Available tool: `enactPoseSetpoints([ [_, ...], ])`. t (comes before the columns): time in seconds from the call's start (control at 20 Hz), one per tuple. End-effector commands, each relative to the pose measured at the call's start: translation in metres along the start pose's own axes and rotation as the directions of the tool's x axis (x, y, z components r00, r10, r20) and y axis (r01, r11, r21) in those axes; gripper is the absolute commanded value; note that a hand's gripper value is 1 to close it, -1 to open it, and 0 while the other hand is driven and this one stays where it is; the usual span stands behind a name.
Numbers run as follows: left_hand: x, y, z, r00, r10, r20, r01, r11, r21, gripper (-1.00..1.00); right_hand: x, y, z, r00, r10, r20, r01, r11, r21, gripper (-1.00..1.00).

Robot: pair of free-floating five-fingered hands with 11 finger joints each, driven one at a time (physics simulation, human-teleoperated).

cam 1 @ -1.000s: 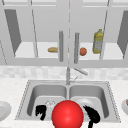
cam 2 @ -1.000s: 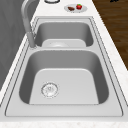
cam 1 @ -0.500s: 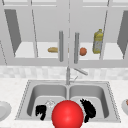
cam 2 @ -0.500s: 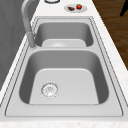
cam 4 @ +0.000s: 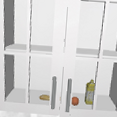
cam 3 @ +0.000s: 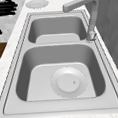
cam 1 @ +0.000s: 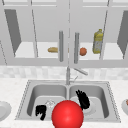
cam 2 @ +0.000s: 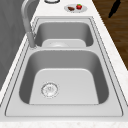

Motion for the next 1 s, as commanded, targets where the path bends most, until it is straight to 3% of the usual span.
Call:
enactPoseSetpoints([
  [0.0, 0.0, 0.0, 0.0, 1.0, 0.0, 0.0, 0.0, 1.0, 0.0, 0.0, 0.007, 0.009, -0.03, 0.998, 0.07, 0.005, -0.07, 0.996, -0.059, -1.0],
  [0.95, 0.0, 0.0, 0.0, 1.0, 0.0, 0.0, 0.0, 1.0, 0.0, 0.0, 0.0, 0.023, -0.174, 0.993, 0.117, -0.035, -0.118, 0.992, -0.031, -1.0],
])
